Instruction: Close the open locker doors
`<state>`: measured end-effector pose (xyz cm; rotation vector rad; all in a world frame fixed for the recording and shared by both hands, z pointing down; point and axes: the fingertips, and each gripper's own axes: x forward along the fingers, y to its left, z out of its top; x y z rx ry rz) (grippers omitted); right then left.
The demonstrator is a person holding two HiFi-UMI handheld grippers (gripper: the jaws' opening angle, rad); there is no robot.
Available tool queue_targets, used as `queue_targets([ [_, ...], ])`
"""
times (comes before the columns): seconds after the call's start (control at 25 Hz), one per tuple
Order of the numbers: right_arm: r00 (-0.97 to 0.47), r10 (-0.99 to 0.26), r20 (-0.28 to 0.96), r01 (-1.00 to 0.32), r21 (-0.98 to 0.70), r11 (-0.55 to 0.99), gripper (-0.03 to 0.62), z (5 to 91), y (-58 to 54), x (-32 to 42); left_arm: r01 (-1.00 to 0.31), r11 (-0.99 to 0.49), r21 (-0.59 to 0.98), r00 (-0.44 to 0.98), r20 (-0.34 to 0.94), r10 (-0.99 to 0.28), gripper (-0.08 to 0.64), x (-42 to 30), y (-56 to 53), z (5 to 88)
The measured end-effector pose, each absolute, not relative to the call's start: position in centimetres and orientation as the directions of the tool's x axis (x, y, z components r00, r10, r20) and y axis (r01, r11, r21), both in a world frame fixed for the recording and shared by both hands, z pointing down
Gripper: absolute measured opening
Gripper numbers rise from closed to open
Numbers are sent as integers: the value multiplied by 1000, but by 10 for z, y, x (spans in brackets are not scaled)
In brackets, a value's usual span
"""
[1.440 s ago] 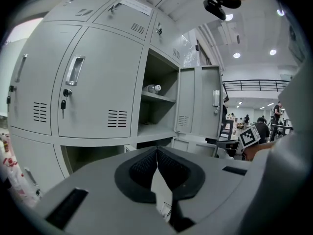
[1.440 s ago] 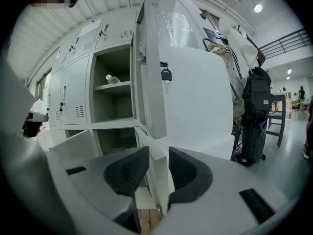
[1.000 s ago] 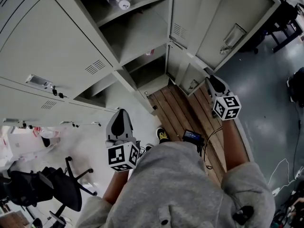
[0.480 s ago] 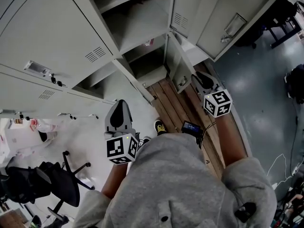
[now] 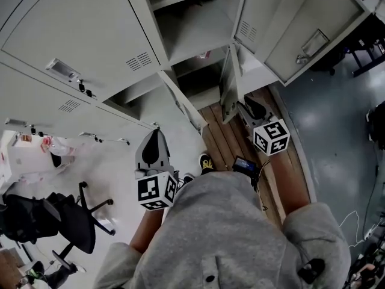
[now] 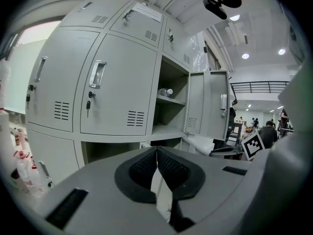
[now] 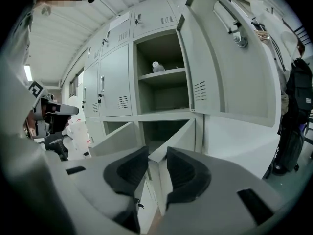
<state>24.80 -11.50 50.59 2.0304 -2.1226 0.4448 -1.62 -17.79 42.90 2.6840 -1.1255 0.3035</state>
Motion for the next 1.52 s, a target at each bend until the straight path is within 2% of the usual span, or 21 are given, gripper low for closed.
queue_targets([
  [0.36, -173, -935, 308, -984, -99, 150, 130, 505, -143, 209, -765, -635, 109, 637, 271, -721, 11, -34, -183, 430],
  [0.96, -338, -903, 265, -941, -86, 327, 95, 504, -230, 153, -872, -480, 97, 487, 279, -828, 11, -80, -202, 432],
  [1.12, -350, -898, 265, -936, -72, 344, 69, 507, -256, 150, -892, -441, 94, 449, 284, -847, 11, -88, -206, 432],
  [1.52, -353, -895, 272, -934, -46, 354, 67, 513, -315, 147, -930, -359, 80, 366, 303, -880, 11, -110, -212, 434],
])
